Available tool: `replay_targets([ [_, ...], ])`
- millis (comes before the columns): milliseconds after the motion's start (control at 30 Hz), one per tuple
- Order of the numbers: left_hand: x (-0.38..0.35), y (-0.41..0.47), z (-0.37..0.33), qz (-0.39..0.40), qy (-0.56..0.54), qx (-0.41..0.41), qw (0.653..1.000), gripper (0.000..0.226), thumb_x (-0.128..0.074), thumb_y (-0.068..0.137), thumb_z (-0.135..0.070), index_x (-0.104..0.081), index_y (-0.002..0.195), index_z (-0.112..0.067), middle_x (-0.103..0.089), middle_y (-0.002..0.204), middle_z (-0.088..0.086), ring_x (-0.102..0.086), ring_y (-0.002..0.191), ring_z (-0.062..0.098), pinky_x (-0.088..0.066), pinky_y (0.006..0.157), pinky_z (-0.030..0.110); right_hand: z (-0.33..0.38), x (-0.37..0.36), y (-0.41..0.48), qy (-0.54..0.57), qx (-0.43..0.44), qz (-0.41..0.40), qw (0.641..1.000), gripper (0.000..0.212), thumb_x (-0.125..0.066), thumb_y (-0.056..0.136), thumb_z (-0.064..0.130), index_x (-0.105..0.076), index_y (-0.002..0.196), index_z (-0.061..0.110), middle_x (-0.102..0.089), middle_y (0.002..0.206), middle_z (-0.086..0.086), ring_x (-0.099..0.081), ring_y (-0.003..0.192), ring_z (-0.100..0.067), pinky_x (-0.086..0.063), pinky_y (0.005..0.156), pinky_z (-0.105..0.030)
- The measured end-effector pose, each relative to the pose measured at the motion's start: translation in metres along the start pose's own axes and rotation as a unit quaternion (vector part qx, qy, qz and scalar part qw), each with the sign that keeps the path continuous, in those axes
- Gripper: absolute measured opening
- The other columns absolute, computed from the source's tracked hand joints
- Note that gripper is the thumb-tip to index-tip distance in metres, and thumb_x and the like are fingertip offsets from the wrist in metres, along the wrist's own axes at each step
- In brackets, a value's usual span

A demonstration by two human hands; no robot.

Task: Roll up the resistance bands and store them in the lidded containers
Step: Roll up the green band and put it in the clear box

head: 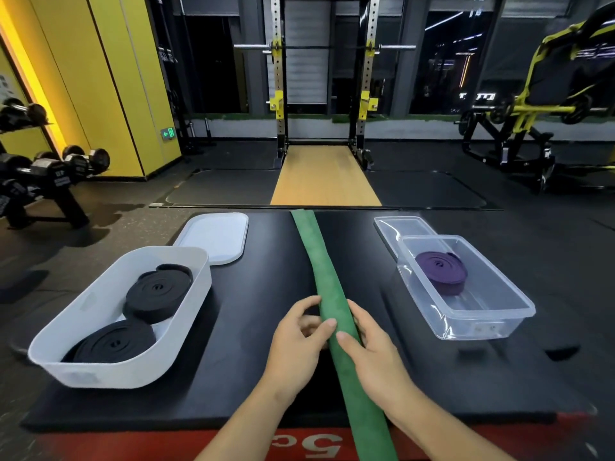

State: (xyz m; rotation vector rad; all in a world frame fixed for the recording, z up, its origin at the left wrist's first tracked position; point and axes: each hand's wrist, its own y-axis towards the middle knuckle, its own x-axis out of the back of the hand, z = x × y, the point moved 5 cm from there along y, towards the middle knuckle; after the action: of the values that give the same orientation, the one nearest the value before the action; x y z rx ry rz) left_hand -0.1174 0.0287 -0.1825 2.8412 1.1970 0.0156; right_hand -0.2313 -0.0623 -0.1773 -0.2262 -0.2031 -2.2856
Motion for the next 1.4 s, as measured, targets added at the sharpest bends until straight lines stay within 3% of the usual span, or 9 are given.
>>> replay_targets([
  [167,0.016,0.002,-0.003,-0.03,-0.179,-0.008,0.983,0.031,-0.06,0.101,0.0,-0.065,0.129,-0.012,-0.078,0.108,0.013,-0.075,0.096,0.024,-0.06,0.081,0.03,0.001,-0.006,-0.011,-0.041,0.016,0.053,0.998,0.052,-0.068,0.096,0.03,-0.048,0.141,0.048,-0.067,0.122,0.022,-0.064,0.115,0.003,-0.048,0.103,-0.023],
  [300,0.032,0.003,0.004,-0.07,-0.311,0.033,0.947,0.028,-0.052,0.105,-0.001,-0.059,0.129,-0.013,-0.071,0.098,0.014,-0.068,0.078,0.018,-0.06,0.068,0.028,0.004,-0.017,-0.018,-0.141,0.053,0.132,0.98,0.037,-0.067,0.09,0.047,-0.062,0.126,0.043,-0.073,0.115,0.022,-0.067,0.109,0.0,-0.052,0.1,-0.037],
  [433,0.027,0.0,0.002,-0.078,-0.251,0.048,0.964,0.031,-0.066,0.1,-0.022,-0.059,0.13,-0.023,-0.068,0.107,0.009,-0.067,0.09,0.019,-0.056,0.08,0.033,0.008,-0.018,-0.016,-0.15,0.074,0.115,0.979,0.022,-0.073,0.092,0.029,-0.07,0.112,0.037,-0.077,0.098,0.015,-0.072,0.087,-0.005,-0.058,0.087,-0.043],
  [533,0.023,-0.006,-0.002,-0.049,-0.103,0.033,0.993,0.077,-0.087,0.077,-0.043,-0.049,0.144,-0.039,-0.064,0.13,-0.015,-0.066,0.112,-0.001,-0.05,0.096,0.024,0.011,-0.02,-0.016,-0.198,0.091,0.099,0.971,0.021,-0.067,0.085,0.046,-0.066,0.106,0.043,-0.072,0.08,0.009,-0.064,0.066,-0.014,-0.057,0.074,-0.043],
  [667,0.021,-0.004,0.003,-0.044,-0.032,0.055,0.997,0.094,-0.084,0.081,-0.024,-0.032,0.156,-0.043,-0.066,0.128,-0.01,-0.067,0.109,0.003,-0.053,0.092,0.023,0.014,-0.021,-0.02,-0.234,0.113,0.096,0.961,0.017,-0.065,0.087,0.043,-0.061,0.092,0.027,-0.058,0.065,0.007,-0.049,0.056,-0.012,-0.048,0.066,-0.039],
  [800,0.022,-0.002,0.004,-0.04,-0.055,0.098,0.993,0.093,-0.066,0.067,-0.028,-0.036,0.152,-0.047,-0.063,0.125,-0.002,-0.061,0.101,0.014,-0.051,0.092,0.032,0.02,-0.027,-0.03,-0.271,0.118,0.155,0.943,0.031,-0.058,0.084,0.054,-0.056,0.085,0.023,-0.061,0.074,0.001,-0.056,0.065,-0.018,-0.051,0.07,-0.042],
  [1033,0.021,0.005,-0.001,-0.042,-0.148,0.131,0.979,0.075,-0.054,0.071,-0.018,-0.047,0.141,-0.042,-0.054,0.082,0.001,-0.047,0.059,0.009,-0.041,0.064,0.028,0.034,-0.017,-0.019,-0.235,0.061,0.202,0.949,0.019,-0.061,0.082,0.021,-0.066,0.098,0.031,-0.068,0.075,0.008,-0.058,0.063,-0.009,-0.051,0.068,-0.031],
  [1200,0.043,0.026,-0.015,-0.123,-0.134,0.095,0.979,0.083,-0.052,0.061,-0.022,-0.052,0.143,-0.036,-0.057,0.082,-0.001,-0.048,0.063,0.013,-0.039,0.065,0.031,0.045,0.004,0.001,-0.406,0.079,0.214,0.885,0.02,-0.053,0.078,0.04,-0.054,0.095,0.03,-0.061,0.088,0.011,-0.06,0.083,-0.011,-0.054,0.08,-0.042],
  [1400,0.064,0.038,-0.026,-0.125,-0.08,0.087,0.985,0.053,-0.041,0.089,-0.008,-0.057,0.136,-0.027,-0.055,0.095,0.002,-0.051,0.075,0.016,-0.043,0.065,0.031,0.048,0.022,0.016,-0.521,0.165,0.1,0.832,0.041,-0.048,0.091,0.03,-0.053,0.132,0.032,-0.049,0.13,0.015,-0.048,0.12,-0.015,-0.044,0.096,-0.036],
])
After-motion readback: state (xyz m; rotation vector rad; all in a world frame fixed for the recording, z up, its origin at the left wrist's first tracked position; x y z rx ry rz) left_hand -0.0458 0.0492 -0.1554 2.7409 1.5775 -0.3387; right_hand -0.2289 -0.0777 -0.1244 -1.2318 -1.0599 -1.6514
